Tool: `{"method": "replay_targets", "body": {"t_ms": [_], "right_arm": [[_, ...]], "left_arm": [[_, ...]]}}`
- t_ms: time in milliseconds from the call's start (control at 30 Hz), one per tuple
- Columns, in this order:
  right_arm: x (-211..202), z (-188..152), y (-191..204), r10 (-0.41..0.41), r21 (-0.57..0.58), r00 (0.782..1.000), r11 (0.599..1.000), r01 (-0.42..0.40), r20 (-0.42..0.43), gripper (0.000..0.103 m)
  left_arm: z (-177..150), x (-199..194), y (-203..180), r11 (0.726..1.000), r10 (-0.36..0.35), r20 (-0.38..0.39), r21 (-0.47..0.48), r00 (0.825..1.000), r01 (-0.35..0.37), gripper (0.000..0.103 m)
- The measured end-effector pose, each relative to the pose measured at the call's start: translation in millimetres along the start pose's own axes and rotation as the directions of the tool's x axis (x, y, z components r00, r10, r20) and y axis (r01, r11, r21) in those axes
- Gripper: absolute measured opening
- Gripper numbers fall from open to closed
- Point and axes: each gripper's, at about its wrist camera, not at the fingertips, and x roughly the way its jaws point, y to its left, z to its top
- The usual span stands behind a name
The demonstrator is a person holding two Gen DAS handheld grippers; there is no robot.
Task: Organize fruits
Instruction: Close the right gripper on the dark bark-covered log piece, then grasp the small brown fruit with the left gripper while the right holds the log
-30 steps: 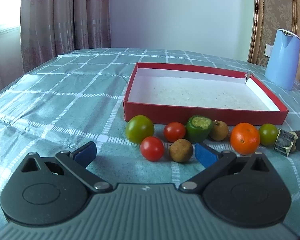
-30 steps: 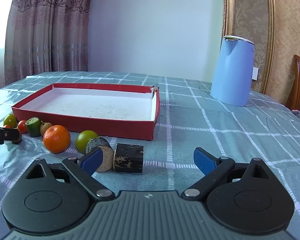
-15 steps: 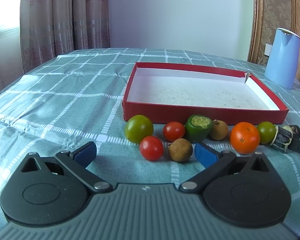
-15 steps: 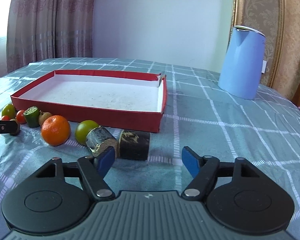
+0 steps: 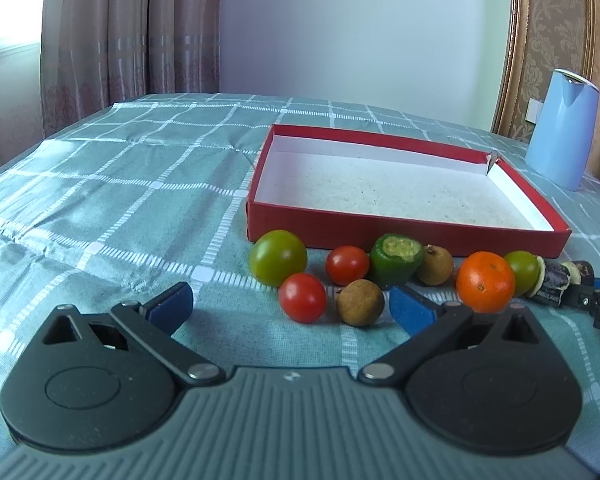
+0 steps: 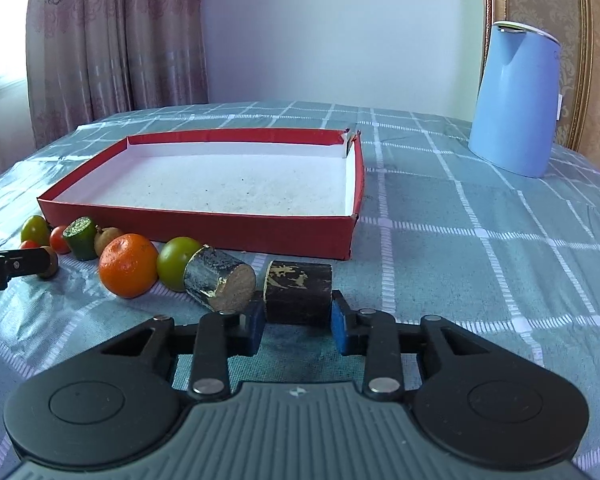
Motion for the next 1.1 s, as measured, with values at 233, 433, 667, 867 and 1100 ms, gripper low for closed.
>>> {"method": "replay_targets", "body": {"t_ms": [233, 433, 667, 867, 1100], "right_arm": [[-1, 1, 2, -0.024, -0.005, 1.000, 1.000, 0.024, 0.002, 0.033], [1, 2, 5, -0.039, -0.028, 0.999, 0.999, 0.039, 0.000, 0.033], [0, 2, 5, -0.047, -0.031, 0.999, 0.998, 0.047, 0.001, 0.033], [0, 2, 5, -0.047, -0.027, 0.999, 0.999, 0.047, 0.004, 0.032], [1, 2, 2, -0.034, -0.017, 0.999, 0.999, 0.034, 0.001, 0.032]], "left_arm": [[0, 0, -1, 1.000, -0.005, -0.005, 0.002, 1.000, 0.005, 0.103], [-1, 0, -3, 1.000, 0.002, -0.008, 0.008, 1.000, -0.002, 0.103], [-1, 2, -4, 1.000, 0.005, -0.012, 0.016, 1.000, -0.005, 0.103], [-4, -5, 0, 0.999, -0.018, -0.003, 0.039, 1.000, 0.018, 0.103], [-18, -30, 19, 0.993, 0.054, 0.045, 0.101, 0.998, -0.059, 0.103]]}}
